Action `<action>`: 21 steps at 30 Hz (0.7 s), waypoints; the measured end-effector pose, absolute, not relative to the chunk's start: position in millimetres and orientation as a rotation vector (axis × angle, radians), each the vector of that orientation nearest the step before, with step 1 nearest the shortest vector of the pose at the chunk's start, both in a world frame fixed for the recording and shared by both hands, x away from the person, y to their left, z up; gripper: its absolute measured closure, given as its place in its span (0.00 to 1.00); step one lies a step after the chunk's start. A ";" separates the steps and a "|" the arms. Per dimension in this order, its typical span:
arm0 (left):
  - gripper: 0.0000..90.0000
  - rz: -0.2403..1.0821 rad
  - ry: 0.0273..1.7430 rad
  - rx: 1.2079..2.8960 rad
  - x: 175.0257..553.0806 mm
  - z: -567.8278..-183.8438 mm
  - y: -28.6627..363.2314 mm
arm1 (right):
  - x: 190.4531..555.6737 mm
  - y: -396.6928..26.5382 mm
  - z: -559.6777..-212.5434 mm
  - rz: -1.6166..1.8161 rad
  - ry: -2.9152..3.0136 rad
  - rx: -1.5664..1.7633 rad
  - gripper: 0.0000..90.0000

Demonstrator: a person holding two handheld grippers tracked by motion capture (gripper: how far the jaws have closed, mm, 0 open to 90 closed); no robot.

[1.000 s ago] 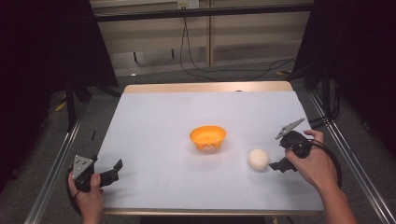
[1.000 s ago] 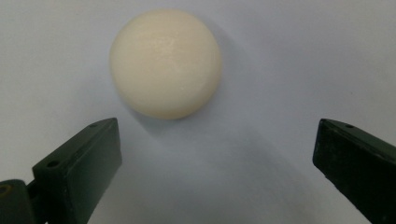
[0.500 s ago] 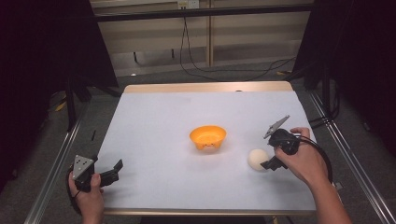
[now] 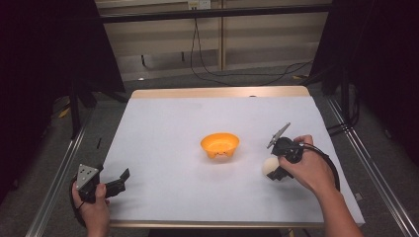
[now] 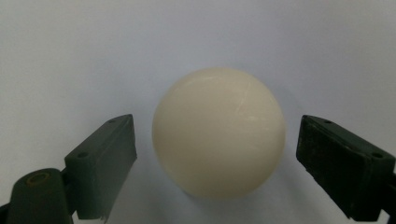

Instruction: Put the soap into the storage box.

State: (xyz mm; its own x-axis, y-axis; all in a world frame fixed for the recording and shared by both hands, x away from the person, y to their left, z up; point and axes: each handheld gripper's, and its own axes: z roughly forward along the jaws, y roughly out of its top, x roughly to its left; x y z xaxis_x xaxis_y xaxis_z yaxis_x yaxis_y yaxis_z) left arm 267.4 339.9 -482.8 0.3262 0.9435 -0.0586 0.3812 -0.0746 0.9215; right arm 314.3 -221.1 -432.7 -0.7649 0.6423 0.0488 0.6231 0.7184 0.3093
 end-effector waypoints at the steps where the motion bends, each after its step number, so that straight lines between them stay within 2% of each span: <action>1: 0.00 0.744 1.217 1.640 267.3 -482.8 339.8 | 315.4 -220.8 -434.0 0.478 2.855 1.045 0.14; 5: 0.00 0.742 1.216 1.638 267.2 -482.8 340.2 | 318.6 -218.6 -437.9 0.469 2.853 1.068 0.16; 11: 0.00 0.744 1.219 1.640 267.3 -482.7 340.3 | 323.0 -214.5 -442.8 0.438 2.869 1.085 0.24; 21: 0.00 0.739 1.220 1.634 267.4 -482.8 340.5 | 323.5 -213.0 -444.3 0.427 2.877 1.092 0.26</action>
